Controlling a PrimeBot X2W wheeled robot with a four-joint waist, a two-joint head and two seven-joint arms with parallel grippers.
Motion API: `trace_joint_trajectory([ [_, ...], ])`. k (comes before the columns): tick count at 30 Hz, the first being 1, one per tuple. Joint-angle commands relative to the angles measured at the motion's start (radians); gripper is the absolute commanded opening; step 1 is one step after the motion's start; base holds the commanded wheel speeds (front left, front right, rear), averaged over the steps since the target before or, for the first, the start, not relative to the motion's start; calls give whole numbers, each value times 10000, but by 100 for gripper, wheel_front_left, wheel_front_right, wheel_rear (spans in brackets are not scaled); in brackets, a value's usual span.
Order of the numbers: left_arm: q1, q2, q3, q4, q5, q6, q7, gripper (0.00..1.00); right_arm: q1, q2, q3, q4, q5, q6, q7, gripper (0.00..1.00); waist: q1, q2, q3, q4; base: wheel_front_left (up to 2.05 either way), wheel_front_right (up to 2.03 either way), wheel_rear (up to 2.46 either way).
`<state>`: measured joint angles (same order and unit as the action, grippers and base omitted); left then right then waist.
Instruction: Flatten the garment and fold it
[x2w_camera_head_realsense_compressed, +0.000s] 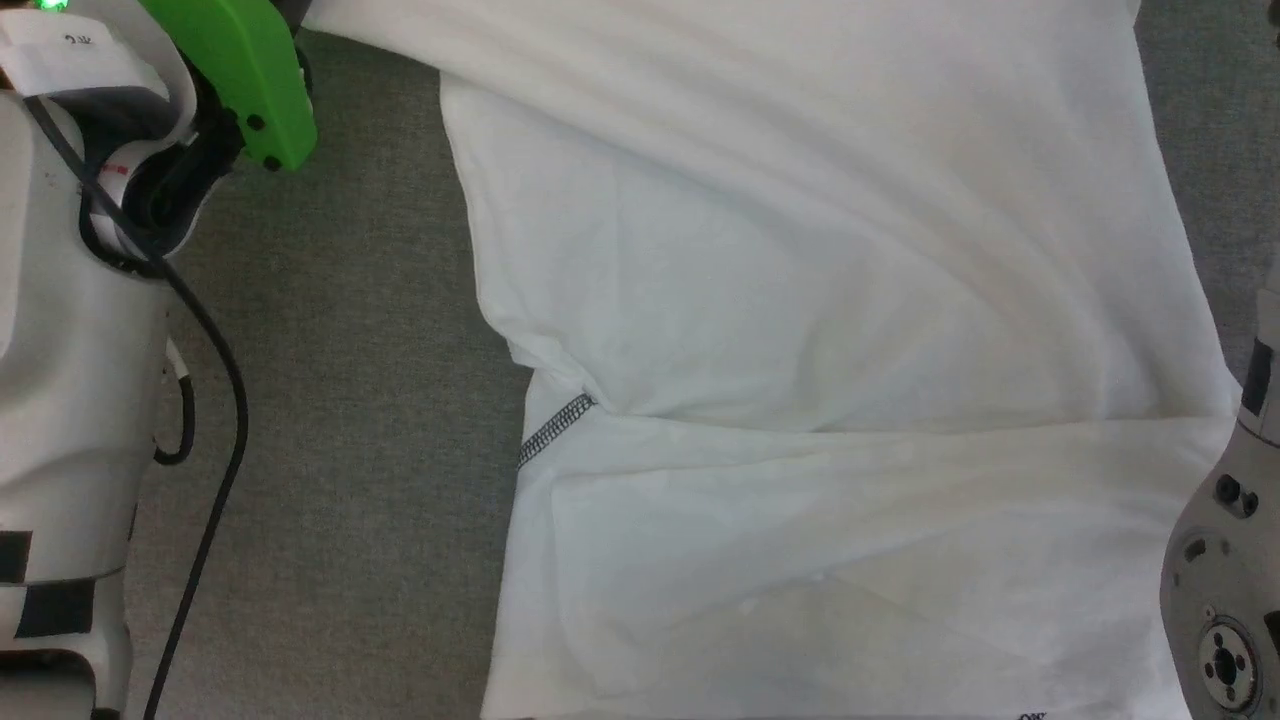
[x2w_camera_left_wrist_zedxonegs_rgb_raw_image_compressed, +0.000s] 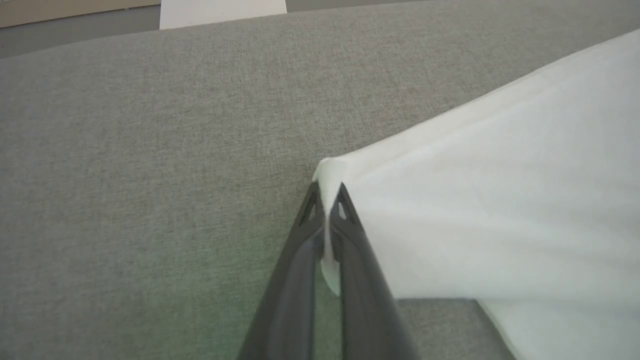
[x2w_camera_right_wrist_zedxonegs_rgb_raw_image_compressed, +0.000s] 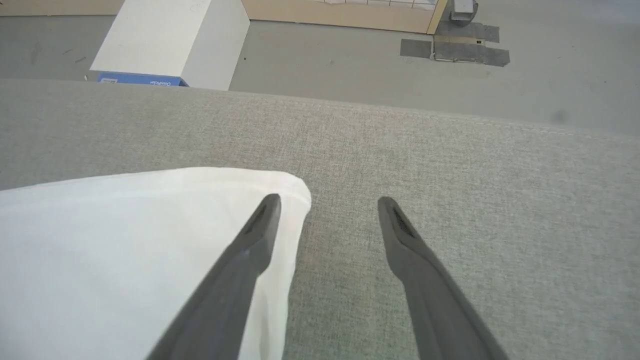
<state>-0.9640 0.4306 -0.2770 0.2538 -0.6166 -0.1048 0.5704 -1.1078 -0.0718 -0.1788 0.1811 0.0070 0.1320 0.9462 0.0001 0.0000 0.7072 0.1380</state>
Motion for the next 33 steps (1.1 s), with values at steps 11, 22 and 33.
trace_joint_trajectory([
  [11,-410,-172,-326,313,-146,-127,-263,0,-340,207,-370,763,-326,-13,304,100,-1,0,316,346,0,0,0],
  [22,-557,-270,-593,659,-265,-180,-501,0,-465,214,-297,1303,-158,-13,94,0,-1,0,378,605,0,0,0],
  [33,-926,-227,-71,788,-242,-83,-2014,0,-1029,212,-346,1227,188,-13,-1972,0,-1,0,-121,208,0,0,0],
])
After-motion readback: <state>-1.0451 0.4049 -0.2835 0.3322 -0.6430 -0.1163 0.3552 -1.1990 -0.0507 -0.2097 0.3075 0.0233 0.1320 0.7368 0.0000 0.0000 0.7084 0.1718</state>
